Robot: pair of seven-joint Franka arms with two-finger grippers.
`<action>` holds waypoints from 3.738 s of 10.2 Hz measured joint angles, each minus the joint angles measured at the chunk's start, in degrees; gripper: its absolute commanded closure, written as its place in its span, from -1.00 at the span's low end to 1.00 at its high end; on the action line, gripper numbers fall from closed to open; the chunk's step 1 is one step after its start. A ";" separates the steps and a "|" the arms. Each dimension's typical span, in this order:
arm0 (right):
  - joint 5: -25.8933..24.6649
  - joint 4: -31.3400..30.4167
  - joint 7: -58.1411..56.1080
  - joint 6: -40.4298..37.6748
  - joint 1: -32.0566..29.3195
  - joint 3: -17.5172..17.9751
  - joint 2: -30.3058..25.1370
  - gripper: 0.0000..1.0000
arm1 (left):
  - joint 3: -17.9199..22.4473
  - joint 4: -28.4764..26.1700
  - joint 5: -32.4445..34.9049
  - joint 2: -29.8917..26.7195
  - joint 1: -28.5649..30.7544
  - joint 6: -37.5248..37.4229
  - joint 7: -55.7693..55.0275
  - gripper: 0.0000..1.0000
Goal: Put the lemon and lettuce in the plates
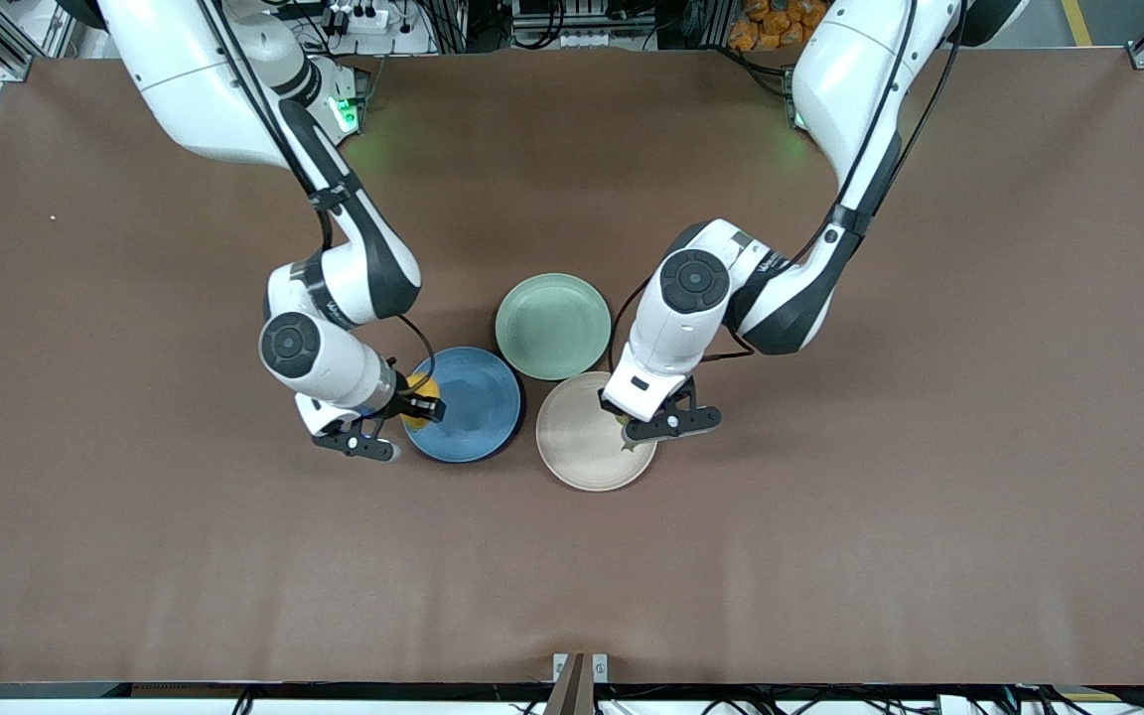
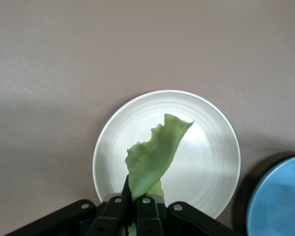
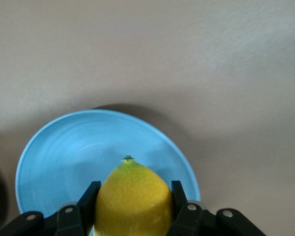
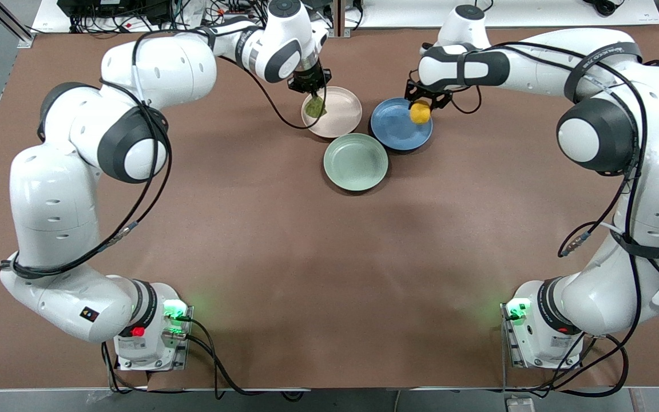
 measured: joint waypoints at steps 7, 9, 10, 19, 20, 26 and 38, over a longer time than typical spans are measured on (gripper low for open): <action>0.00 1.40 2.50 2.99 2.71 0.02 3.51 -1.00 | 0.61 1.11 -0.05 1.35 -2.07 2.12 -0.25 -1.00; 0.00 2.08 2.50 3.07 2.71 -0.03 3.52 -1.00 | 1.29 1.93 -0.05 1.14 -0.65 2.15 -0.24 -1.00; 0.00 3.01 2.50 3.06 2.69 -0.10 3.52 -1.00 | 1.44 2.09 -0.04 0.90 0.92 2.03 0.17 -1.00; -0.07 9.46 -12.24 -14.56 -6.88 -1.04 -4.51 -1.00 | 1.59 2.40 -0.04 -1.39 16.86 -10.63 16.62 -1.00; -0.08 8.09 -16.59 -16.00 -9.22 -1.13 -5.99 -1.00 | 1.58 2.42 -0.04 -1.88 18.47 -12.61 18.69 -1.00; -10.36 0.36 -24.31 -22.69 -17.68 -1.40 -15.02 -1.00 | 1.34 -1.39 -0.04 -8.06 25.72 -30.91 27.34 -1.00; -11.65 2.90 -34.93 -46.93 -24.59 -1.94 -37.70 -1.00 | 1.16 -22.71 -1.60 -37.52 28.29 -29.97 32.53 -1.00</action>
